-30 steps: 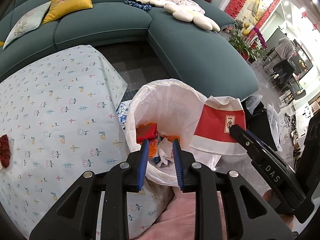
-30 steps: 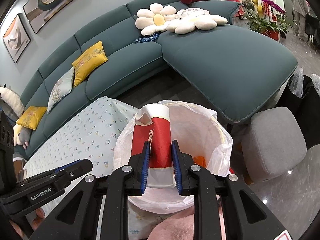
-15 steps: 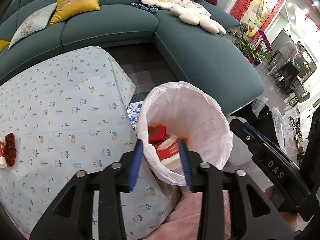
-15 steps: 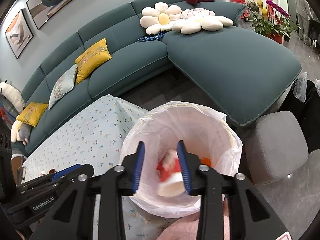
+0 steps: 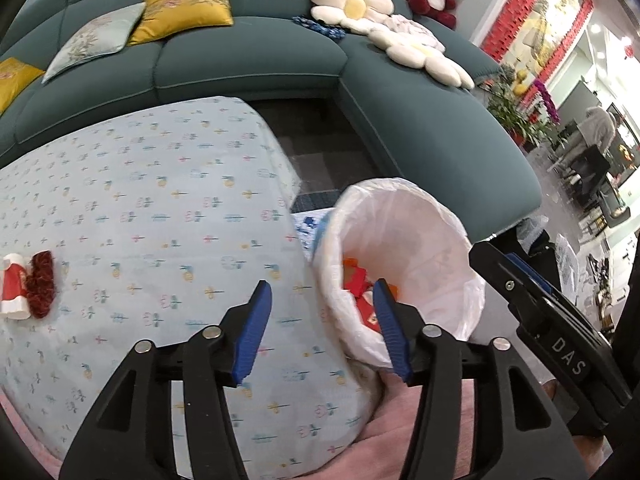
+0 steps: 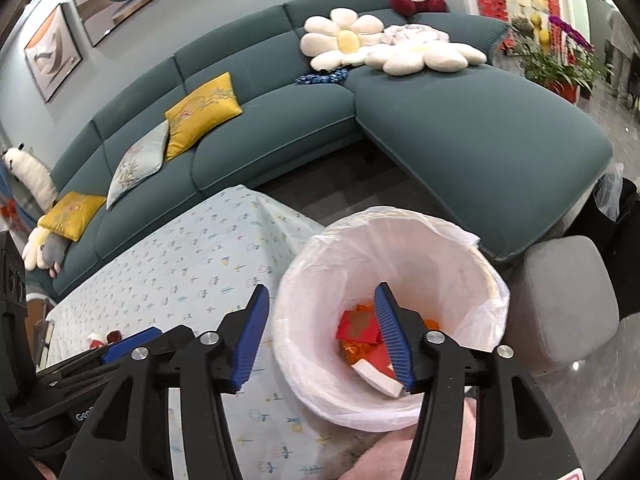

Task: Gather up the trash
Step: 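Move both open tools back to the last cup and scrunchie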

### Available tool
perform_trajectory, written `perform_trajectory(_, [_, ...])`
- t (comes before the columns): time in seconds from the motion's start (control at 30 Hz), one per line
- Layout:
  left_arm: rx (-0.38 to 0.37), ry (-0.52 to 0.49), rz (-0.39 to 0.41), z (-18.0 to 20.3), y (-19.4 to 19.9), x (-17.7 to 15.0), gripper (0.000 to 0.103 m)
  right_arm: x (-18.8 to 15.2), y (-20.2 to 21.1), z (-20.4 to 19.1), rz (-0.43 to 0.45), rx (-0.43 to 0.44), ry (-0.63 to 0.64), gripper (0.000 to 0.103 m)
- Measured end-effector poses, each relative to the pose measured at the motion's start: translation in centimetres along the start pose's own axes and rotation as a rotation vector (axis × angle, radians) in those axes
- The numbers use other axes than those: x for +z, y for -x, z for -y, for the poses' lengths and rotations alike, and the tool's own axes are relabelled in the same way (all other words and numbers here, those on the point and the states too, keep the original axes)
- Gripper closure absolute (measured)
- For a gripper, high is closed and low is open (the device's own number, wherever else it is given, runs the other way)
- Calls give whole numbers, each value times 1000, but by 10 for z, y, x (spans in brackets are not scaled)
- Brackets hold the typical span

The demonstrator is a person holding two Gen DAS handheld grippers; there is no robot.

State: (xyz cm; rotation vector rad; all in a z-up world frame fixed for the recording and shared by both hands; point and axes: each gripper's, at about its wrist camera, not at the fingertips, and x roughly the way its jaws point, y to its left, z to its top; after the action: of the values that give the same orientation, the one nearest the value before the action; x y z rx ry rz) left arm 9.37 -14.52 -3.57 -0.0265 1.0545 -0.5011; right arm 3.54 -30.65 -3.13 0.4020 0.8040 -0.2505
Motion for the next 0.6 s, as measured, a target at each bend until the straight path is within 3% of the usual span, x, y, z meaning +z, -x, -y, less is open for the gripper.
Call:
perform_trajectory(0.27, [71,95,27,-63,18,-9,44,-12,-9,-54,-32,48,82,42])
perform_trajectory(0.6, [194,269,48,-170,43,-34,44,-35,-28,-130,-86,88,196,41])
